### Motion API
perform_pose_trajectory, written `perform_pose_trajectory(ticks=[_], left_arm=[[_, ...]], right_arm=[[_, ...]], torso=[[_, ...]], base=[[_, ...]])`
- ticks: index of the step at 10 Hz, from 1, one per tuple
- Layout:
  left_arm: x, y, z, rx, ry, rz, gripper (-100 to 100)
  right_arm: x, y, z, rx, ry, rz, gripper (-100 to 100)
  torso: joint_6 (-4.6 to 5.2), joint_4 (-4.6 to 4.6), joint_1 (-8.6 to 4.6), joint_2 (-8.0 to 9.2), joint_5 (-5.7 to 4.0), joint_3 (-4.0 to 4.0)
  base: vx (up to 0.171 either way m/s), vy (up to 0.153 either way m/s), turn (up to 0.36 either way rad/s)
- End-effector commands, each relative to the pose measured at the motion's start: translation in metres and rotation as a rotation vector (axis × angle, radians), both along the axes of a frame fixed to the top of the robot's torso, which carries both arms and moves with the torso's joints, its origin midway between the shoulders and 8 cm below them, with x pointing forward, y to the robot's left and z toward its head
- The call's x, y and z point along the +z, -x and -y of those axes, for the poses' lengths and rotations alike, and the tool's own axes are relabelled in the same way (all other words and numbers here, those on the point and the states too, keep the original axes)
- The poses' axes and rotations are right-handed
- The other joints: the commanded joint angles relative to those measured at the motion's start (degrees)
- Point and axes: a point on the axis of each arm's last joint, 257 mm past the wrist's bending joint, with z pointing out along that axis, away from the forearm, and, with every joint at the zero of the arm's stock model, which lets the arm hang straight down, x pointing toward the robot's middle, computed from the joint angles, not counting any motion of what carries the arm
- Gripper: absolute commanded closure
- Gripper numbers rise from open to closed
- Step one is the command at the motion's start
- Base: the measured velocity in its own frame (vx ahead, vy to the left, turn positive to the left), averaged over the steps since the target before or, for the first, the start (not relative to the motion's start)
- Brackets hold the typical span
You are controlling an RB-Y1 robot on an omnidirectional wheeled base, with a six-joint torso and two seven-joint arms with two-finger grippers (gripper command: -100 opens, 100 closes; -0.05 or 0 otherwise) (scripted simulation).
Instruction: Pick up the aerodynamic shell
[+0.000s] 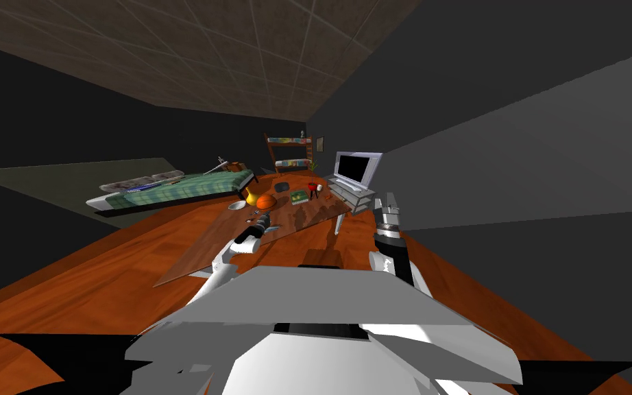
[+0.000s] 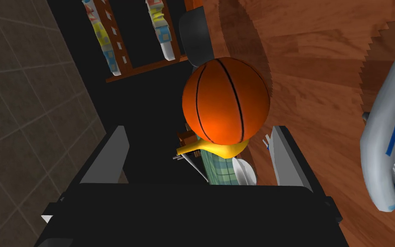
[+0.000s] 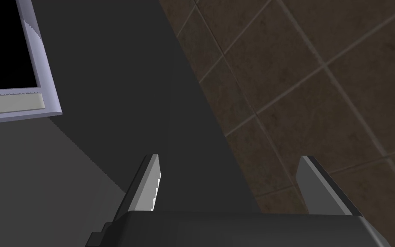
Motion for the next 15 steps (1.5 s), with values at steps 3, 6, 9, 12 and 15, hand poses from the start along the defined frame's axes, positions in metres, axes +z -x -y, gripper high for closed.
perform_pose_trajectory(ticks=[3,6,9,12,15], left_arm=[[-0.029,0.006,-0.023,0.049,0.028,-0.105,-100],[-0.059,0.014,-0.052,0.113,0.065,-0.211,-100],[-0.075,0.021,-0.066,0.150,0.087,-0.269,-100],[-0.095,0.031,-0.089,0.214,0.128,-0.354,-100],[-0.110,0.042,-0.103,0.256,0.151,-0.406,-100]], right_arm=[[0.000,0.000,0.000,0.000,0.000,0.000,0],[0.000,0.000,0.000,0.000,0.000,0.000,0],[0.000,0.000,0.000,0.000,0.000,0.000,0],[0.000,0.000,0.000,0.000,0.000,0.000,0],[0.000,0.000,0.000,0.000,0.000,0.000,0]], torso=[[0.00,0.00,-0.06,0.01,-0.01,0.00],[0.00,-0.01,0.07,-0.03,0.01,-0.02],[-0.01,-0.01,0.01,-0.06,-0.01,-0.03],[0.00,-0.02,0.04,-0.07,0.00,-0.04],[-0.01,-0.02,0.04,-0.10,0.00,-0.06]], base=[[0.043,-0.058,0.021],[0.060,-0.042,0.033],[0.054,-0.050,0.035],[0.064,-0.050,0.037],[0.065,-0.037,0.046]])
